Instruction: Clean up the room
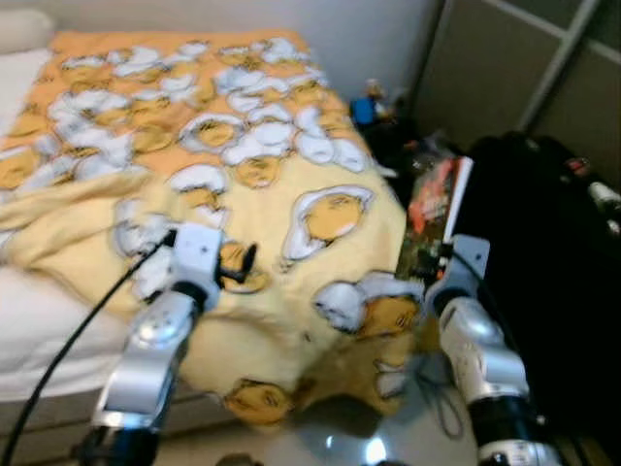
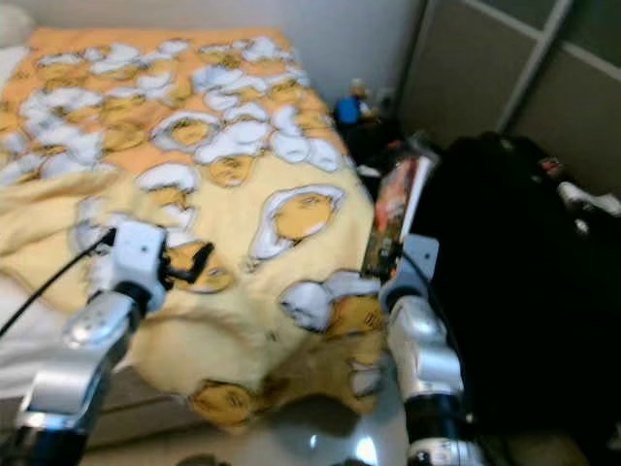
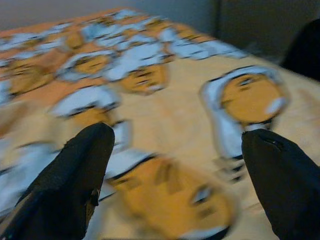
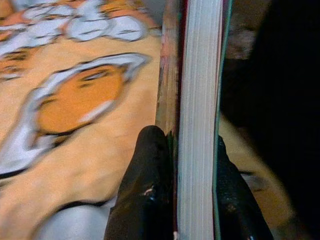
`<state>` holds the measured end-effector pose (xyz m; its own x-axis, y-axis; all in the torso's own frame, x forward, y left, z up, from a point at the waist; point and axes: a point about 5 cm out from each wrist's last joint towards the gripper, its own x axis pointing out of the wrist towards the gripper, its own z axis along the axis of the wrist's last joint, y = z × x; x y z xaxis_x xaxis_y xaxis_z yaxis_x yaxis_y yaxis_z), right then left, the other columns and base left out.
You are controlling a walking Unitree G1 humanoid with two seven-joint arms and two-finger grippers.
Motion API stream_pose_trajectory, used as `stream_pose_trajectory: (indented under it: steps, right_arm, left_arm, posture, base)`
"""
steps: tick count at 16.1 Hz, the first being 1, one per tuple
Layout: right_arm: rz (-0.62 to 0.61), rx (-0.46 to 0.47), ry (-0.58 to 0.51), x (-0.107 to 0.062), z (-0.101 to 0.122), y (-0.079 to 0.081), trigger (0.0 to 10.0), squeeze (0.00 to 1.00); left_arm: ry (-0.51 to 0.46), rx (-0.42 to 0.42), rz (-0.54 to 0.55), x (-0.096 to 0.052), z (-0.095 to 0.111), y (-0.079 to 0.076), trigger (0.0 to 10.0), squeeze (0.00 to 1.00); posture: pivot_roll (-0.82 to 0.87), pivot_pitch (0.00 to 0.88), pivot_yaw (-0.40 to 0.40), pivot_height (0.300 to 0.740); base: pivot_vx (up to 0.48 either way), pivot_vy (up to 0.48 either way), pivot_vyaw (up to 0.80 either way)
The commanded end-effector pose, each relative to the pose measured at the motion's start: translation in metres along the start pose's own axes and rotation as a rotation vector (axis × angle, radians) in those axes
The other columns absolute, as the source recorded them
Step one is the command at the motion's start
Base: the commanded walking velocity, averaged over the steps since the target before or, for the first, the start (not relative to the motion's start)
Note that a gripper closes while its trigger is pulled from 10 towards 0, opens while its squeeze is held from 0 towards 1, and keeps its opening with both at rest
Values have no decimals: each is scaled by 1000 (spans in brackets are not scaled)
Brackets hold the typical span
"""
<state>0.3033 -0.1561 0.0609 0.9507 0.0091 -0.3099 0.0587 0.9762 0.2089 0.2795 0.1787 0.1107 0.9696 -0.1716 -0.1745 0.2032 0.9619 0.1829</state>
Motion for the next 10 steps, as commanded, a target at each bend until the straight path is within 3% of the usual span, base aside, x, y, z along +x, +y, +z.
stream_pose_trajectory:
  steps: [1,10]
  right_arm:
    - [26,-13,-52,2,13,5,10000,0]
    - [31,-14,-51,2,12,6,10000,0]
  left_arm:
    - [-13,2,-1,2,4,-2,10000,0]
    - [-13,2,8,2,4,0,10000,0]
  posture:
    - [41,0,-6,740]
    - [41,0,-6,740]
  base:
    - [0,307,0]
    - [0,312,0]
